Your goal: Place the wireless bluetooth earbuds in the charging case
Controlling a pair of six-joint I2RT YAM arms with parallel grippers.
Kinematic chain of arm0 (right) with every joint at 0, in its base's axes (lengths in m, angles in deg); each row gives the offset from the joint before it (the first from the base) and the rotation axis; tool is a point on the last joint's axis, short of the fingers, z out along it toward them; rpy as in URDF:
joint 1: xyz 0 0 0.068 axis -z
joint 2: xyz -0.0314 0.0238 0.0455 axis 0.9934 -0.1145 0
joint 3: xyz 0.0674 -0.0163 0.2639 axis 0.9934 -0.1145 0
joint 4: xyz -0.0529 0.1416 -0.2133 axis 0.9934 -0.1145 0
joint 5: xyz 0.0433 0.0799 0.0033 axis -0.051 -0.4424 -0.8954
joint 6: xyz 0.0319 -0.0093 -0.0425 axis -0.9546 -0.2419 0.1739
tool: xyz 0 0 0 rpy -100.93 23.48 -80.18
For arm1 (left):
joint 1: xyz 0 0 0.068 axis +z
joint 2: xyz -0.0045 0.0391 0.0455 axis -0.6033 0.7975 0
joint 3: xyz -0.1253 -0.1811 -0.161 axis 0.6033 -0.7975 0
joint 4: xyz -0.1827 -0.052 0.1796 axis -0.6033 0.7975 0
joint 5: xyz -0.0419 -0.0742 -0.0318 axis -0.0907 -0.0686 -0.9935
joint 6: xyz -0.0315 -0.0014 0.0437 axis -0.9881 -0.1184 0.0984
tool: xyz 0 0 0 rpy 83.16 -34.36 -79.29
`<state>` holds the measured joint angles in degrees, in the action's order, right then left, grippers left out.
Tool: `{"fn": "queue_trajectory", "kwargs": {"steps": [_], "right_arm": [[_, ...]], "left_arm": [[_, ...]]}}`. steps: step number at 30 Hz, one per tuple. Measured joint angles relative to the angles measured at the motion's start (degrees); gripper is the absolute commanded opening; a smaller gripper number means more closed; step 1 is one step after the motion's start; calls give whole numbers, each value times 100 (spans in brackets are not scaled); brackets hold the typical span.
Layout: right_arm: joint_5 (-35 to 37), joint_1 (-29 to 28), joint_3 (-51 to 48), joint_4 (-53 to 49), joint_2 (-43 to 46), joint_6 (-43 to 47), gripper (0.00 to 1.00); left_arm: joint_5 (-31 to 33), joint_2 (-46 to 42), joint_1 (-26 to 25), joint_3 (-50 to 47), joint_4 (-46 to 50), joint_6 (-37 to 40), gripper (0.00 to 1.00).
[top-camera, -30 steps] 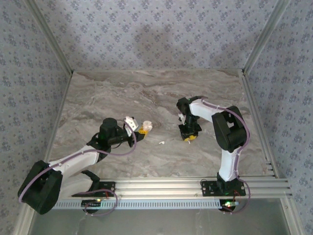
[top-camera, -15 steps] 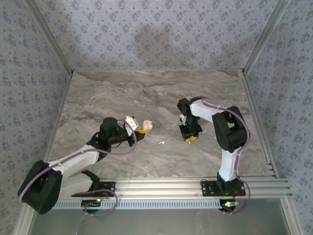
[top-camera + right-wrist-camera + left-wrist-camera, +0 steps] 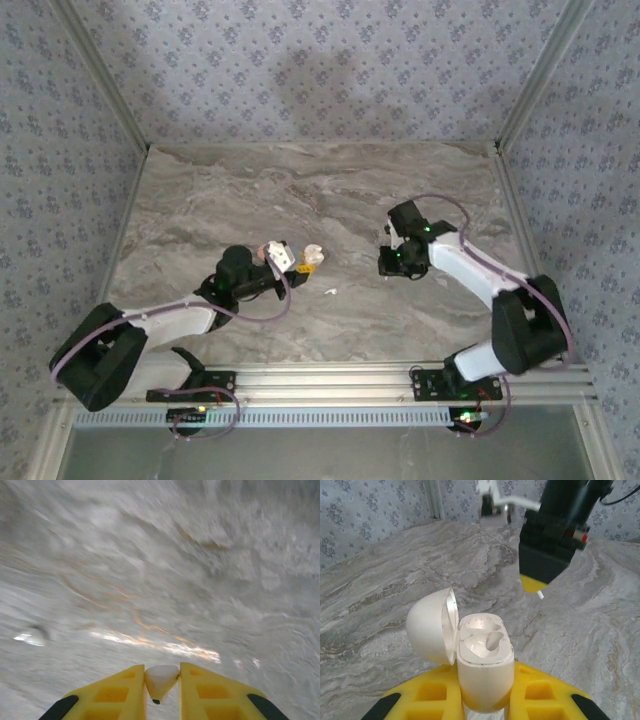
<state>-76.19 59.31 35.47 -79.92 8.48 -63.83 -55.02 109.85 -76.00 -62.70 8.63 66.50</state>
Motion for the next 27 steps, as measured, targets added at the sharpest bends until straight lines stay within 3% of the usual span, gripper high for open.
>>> {"fn": "queue_trajectory", "kwargs": {"steps": [7, 14, 27], "right_arm": [[-632, -131, -577, 1449, 1145, -1014, 20], [-673, -570, -586, 2074, 1764, -1388, 21], [-496, -1421, -592, 2859, 1591, -1777, 21]], "left_arm": [[415, 546, -398, -157, -977, 164, 12], [756, 780, -640, -157, -1447, 503, 12], [955, 822, -741, -155, -1543, 682, 12]]}}
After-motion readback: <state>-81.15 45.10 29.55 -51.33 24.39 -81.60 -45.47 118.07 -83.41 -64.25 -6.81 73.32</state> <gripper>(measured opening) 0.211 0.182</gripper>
